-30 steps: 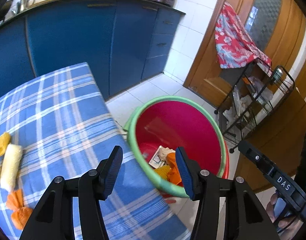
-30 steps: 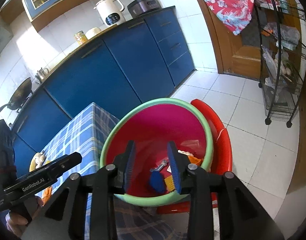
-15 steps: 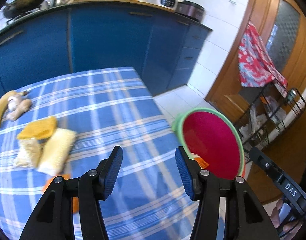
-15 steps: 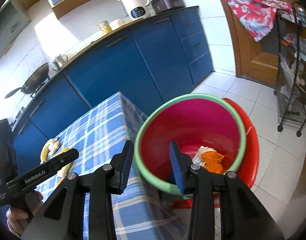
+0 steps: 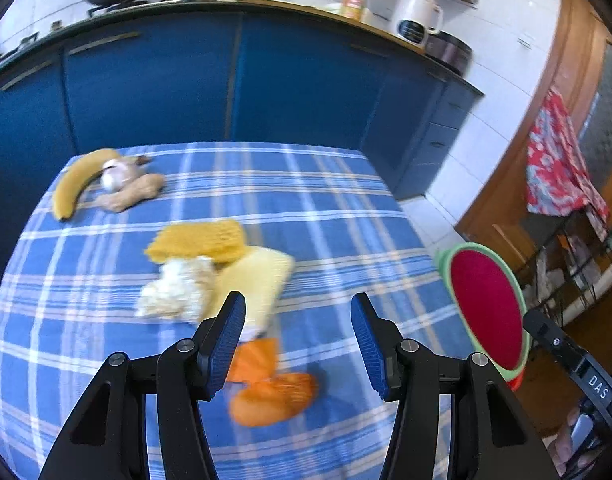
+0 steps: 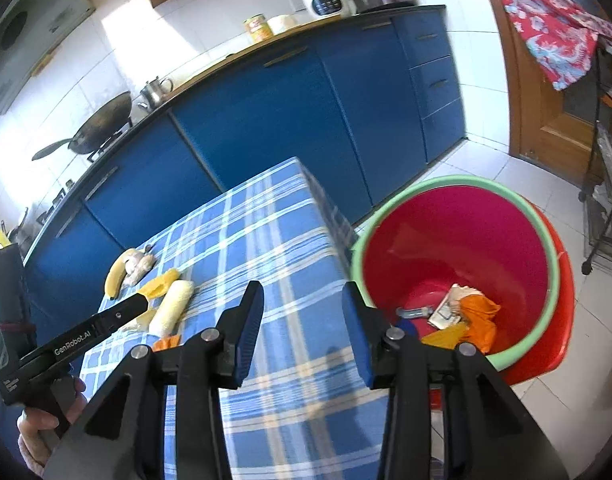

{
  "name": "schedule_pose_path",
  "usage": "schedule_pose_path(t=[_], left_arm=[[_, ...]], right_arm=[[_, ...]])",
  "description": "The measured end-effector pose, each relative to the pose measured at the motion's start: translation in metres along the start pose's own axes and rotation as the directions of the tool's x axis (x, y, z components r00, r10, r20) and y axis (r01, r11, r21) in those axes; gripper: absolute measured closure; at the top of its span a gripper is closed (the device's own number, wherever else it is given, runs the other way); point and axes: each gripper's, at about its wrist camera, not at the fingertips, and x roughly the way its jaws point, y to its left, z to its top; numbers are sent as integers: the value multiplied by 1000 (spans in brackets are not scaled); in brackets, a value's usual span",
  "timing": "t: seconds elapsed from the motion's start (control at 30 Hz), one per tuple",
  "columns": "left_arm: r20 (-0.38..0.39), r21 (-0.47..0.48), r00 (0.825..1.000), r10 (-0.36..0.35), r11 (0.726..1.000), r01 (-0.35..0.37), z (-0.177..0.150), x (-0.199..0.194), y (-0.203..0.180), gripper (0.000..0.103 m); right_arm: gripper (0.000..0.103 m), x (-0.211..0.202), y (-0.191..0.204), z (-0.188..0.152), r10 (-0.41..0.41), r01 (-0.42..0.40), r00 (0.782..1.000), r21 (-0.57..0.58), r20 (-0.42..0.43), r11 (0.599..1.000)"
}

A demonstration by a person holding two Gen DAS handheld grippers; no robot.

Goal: Collect trash
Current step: 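Return both tools to the table toward the tissue and yellow sponge, then grasp the crumpled white tissue with the left tool while the right tool grasps the yellow foam sponge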

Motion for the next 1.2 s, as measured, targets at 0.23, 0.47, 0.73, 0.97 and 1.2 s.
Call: schedule_pose_path(t=[0.23,0.47,0.73,0.97,1.2], left_arm=[[6,-60,999,35,998,-34,1,-2,36,47],[-5,-81,998,65,995,-65,2,5,56,47],[-48,-65,994,94,993,-97,2,29,68,47],[-64,-96,991,118,988,-124,0,44,83,47],[-42,-143,996,76,986,-81,-4,37,99,75]], right_arm=[[57,14,22,-3,17,-18,1000,-31,-26,999],[56,27,38,-6,16,-19,998,-54,-53,998],[55,40,51,-7,10,-16,997,-79,-78,997],[55,50,63,-10,6,-17,995,-104,-100,994],[55,62,79,-14,15,-32,992,-137,-124,990]])
